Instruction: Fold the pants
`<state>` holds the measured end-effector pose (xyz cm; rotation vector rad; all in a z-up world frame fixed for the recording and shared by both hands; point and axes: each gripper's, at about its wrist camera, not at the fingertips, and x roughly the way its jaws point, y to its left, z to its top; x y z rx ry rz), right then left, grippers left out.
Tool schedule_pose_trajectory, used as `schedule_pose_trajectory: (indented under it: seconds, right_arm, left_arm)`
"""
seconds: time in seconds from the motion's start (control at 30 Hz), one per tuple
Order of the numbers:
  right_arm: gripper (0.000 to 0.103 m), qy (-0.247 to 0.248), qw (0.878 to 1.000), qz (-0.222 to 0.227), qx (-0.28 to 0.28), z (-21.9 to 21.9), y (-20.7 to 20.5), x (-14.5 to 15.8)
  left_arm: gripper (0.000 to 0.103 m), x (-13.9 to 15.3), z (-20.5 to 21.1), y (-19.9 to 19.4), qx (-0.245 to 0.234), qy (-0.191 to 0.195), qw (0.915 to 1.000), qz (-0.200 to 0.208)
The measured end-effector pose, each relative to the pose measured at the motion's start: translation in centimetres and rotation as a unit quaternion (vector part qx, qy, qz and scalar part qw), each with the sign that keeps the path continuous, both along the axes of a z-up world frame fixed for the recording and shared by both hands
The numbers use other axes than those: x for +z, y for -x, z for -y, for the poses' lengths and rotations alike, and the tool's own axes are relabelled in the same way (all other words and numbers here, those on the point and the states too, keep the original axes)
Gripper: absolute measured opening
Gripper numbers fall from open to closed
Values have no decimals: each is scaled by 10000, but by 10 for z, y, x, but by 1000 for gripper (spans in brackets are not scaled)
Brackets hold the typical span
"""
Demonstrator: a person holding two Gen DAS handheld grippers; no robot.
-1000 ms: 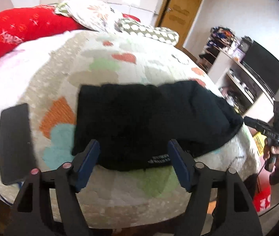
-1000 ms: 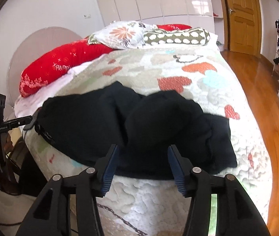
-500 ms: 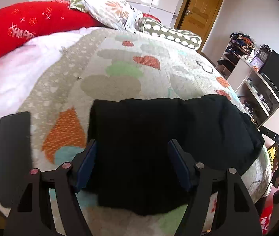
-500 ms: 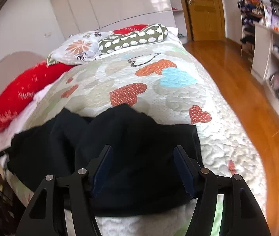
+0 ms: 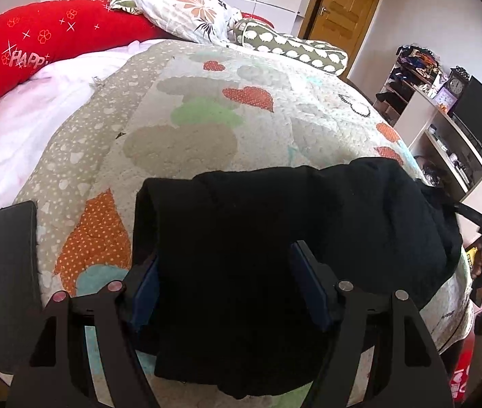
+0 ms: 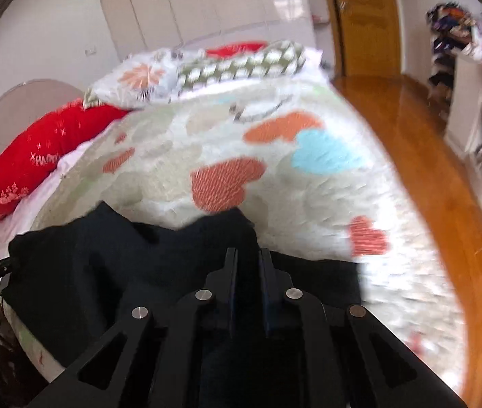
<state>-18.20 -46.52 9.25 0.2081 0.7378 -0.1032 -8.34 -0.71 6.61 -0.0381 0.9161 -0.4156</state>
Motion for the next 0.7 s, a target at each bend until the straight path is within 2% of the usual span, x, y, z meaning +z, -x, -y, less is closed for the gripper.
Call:
schedule_pose_trajectory:
  seconds: [0.03, 0.1, 0.23, 0.3, 0.4, 0.43, 0.5, 0.57, 0.7]
  right_arm:
    - [11, 35, 9997, 122, -222, 8, 20, 9]
    - [11, 128, 9985, 95, -514, 20, 42, 11]
    - [11, 226, 9940, -784, -723, 33, 45, -31]
    - [11, 236, 9938, -778, -756, 32, 48, -34]
    - [31, 201, 9930, -611, -995, 33, 47, -14]
    - [40, 177, 9943, -454, -953, 31, 46, -3]
    - [49, 100, 9975, -124, -687, 22, 41, 14]
    - [59, -4, 9997, 82, -209, 2, 23, 26]
    - [62, 26, 9967, 145, 799, -55, -33, 21]
  left_arm:
    - [72, 1, -1, 1, -12, 7, 10000, 22]
    - [72, 2, -2, 1, -13, 28, 10000, 46]
    - [72, -8, -3, 0, 43, 35, 9999, -89]
    - [72, -11, -3, 1, 54, 49, 9999, -153]
    - [72, -8, -8, 5, 31, 52, 9999, -149]
    - [72, -6, -10, 5, 42, 41, 9999, -137]
    - [72, -2, -15, 5, 106, 19, 9999, -71]
    - [72, 1, -20, 4, 188, 84, 9998, -31]
    - [72, 1, -24, -1, 262, 202, 9994, -54]
